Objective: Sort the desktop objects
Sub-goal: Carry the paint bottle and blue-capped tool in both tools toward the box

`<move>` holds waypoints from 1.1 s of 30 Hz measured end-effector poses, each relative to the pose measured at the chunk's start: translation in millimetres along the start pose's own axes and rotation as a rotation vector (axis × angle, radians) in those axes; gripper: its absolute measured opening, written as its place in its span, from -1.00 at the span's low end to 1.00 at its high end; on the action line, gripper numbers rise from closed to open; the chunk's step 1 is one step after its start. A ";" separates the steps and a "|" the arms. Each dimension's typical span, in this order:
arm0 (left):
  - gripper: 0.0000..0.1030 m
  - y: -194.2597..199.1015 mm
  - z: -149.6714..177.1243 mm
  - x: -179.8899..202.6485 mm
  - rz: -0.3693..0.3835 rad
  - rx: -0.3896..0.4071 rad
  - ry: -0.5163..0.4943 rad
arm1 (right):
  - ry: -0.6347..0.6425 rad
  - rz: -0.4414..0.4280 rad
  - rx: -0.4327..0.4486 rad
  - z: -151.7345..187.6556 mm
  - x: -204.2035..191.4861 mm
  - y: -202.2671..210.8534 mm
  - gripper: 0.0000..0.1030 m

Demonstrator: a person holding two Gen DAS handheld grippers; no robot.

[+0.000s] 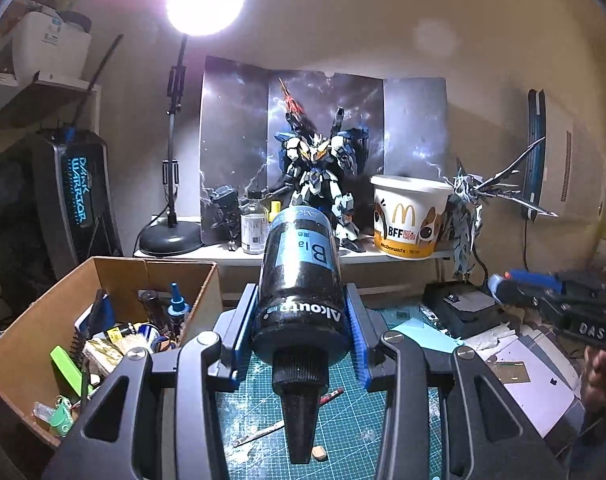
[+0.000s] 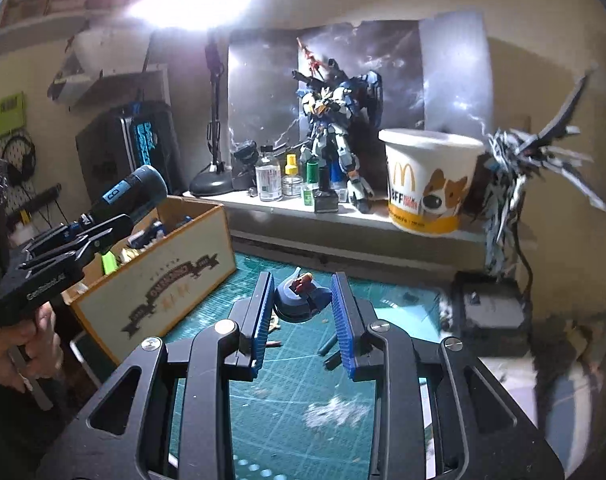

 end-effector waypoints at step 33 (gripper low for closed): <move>-0.22 15.7 7.0 -23.0 -0.076 -0.019 -0.002 | 0.033 -0.053 -0.023 -1.5 -29.3 -13.9 -0.47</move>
Point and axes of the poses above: each gripper's, at about its wrist camera, not at the fingertips, and y roughly against the way its jaws point, x to its right, z to its underside, the point moved 5 cm from there along -y, roughly the way its jaws point, and after that the axes turned 4 degrees about z, right-handed, at the moved point
